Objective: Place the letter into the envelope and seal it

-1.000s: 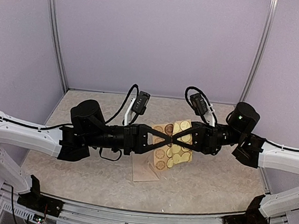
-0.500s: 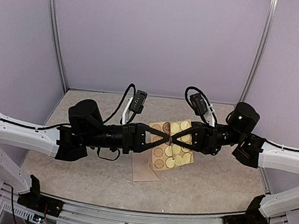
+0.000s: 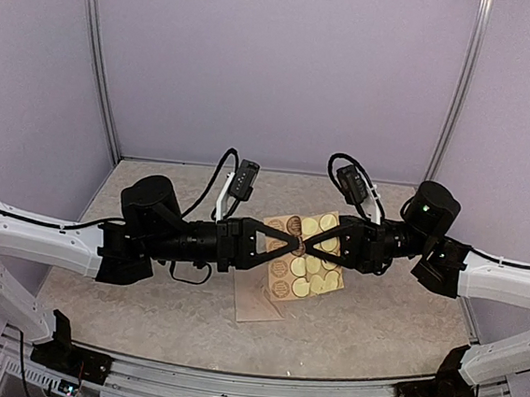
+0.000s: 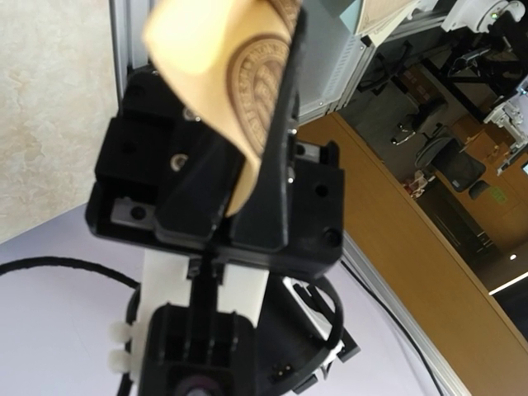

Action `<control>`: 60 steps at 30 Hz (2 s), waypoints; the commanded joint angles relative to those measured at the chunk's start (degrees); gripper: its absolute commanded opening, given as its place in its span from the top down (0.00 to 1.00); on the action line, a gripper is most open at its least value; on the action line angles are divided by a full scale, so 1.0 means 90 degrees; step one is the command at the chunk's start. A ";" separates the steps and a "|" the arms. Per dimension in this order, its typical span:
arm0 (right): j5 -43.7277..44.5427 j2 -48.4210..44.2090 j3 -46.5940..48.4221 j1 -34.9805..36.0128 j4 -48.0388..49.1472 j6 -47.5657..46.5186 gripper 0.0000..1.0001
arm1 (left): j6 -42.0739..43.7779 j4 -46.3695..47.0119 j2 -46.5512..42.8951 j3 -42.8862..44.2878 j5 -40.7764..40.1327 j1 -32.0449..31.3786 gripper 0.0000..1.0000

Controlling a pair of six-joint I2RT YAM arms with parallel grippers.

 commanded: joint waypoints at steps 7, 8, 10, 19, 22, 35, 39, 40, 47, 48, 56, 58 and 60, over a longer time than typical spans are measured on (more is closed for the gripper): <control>-0.0187 -0.0075 0.0044 0.0120 0.0129 0.0028 1.00 | 0.0139 -0.0353 -0.0207 -0.0026 -0.0624 0.0099 1.00; -0.0177 -0.0082 0.0043 0.0119 0.0117 0.0017 1.00 | 0.0158 -0.0411 -0.0228 -0.0019 -0.0675 0.0096 1.00; -0.0162 -0.0089 0.0043 0.0117 0.0104 0.0007 1.00 | 0.0185 -0.0507 -0.0267 -0.0011 -0.0761 0.0092 1.00; -0.0145 -0.0053 0.0034 0.0121 0.0120 0.0004 1.00 | 0.0156 -0.0491 -0.0265 -0.0001 -0.0748 0.0091 1.00; -0.0074 -0.0047 0.0033 0.0123 -0.0003 -0.0059 1.00 | 0.0152 -0.0342 -0.0273 -0.0019 -0.0638 0.0078 1.00; -0.0020 0.0077 0.0073 0.0123 -0.0050 -0.0058 1.00 | 0.0137 -0.0107 -0.0063 0.0097 -0.0370 -0.0018 1.00; -0.0042 0.0064 0.0071 0.0122 -0.0043 -0.0053 1.00 | 0.0119 -0.0095 0.0015 0.0146 -0.0361 -0.0023 1.00; -0.0048 0.0066 0.0072 0.0124 -0.0043 -0.0051 1.00 | 0.0109 -0.0097 0.0037 0.0161 -0.0368 -0.0025 1.00; 0.0035 0.0069 0.0038 0.0120 -0.0118 -0.0112 1.00 | 0.0103 -0.0039 0.0088 0.0214 -0.0327 -0.0024 1.00; 0.0058 0.0064 0.0034 0.0120 -0.0114 -0.0112 1.00 | 0.0099 -0.0032 0.0088 0.0208 -0.0322 -0.0021 1.00; 0.0763 -0.0216 0.0118 0.0109 -0.0731 -0.0426 1.00 | 0.0490 -0.1296 -0.0173 0.0284 -0.1096 0.0108 0.90; 0.1134 -0.0330 0.0150 0.0063 -0.1160 -0.0555 1.00 | 0.0693 -0.1882 -0.0501 0.0234 -0.1657 0.0176 0.77; 0.1438 -0.0417 0.0145 0.0001 -0.1426 -0.0608 1.00 | 0.0889 -0.2485 -0.0815 0.0205 -0.2279 0.0220 0.64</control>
